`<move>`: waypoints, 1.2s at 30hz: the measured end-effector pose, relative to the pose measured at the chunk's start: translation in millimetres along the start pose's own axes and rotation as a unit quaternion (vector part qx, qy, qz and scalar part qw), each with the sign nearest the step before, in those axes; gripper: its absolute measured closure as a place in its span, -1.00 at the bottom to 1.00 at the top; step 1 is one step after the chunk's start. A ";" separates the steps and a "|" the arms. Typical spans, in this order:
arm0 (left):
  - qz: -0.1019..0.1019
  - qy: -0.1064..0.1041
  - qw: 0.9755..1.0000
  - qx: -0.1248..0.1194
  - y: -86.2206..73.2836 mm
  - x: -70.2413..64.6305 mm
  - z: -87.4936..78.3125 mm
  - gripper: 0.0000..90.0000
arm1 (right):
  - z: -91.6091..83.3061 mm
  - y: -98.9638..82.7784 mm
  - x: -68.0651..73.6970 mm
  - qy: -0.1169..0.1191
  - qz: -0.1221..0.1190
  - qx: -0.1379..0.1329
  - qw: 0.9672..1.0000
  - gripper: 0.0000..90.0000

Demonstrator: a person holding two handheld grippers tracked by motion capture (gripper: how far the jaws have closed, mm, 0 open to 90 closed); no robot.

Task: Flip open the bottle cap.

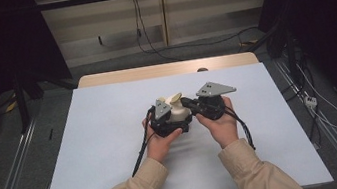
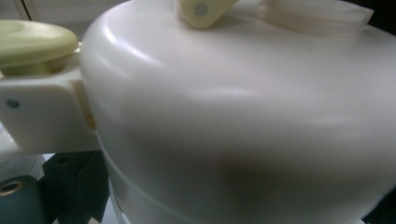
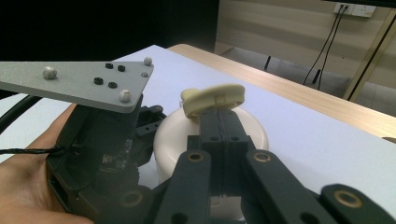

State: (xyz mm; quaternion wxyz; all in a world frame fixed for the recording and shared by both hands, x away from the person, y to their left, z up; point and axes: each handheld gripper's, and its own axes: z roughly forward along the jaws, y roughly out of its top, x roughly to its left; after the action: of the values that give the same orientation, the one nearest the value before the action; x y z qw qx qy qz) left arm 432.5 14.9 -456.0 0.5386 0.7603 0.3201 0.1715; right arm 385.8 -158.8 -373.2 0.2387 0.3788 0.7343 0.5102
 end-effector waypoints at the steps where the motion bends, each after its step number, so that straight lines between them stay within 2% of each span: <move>1: 0.000 0.000 1.000 0.000 0.0 -0.1 0.0 -0.90 | 0.2 0.2 0.1 0.001 -0.001 0.000 1.000 1.00; 36: 0.002 0.002 1.000 0.002 0.1 -0.4 0.0 -0.90 | 3.6 3.2 1.9 0.001 -0.001 -0.004 1.000 1.00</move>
State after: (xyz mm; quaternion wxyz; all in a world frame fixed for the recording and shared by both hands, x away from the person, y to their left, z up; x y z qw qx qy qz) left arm 432.2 14.6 -455.9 0.5362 0.7616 0.3201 0.1729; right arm 388.3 -154.6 -371.5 0.2406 0.3764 0.7327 0.5134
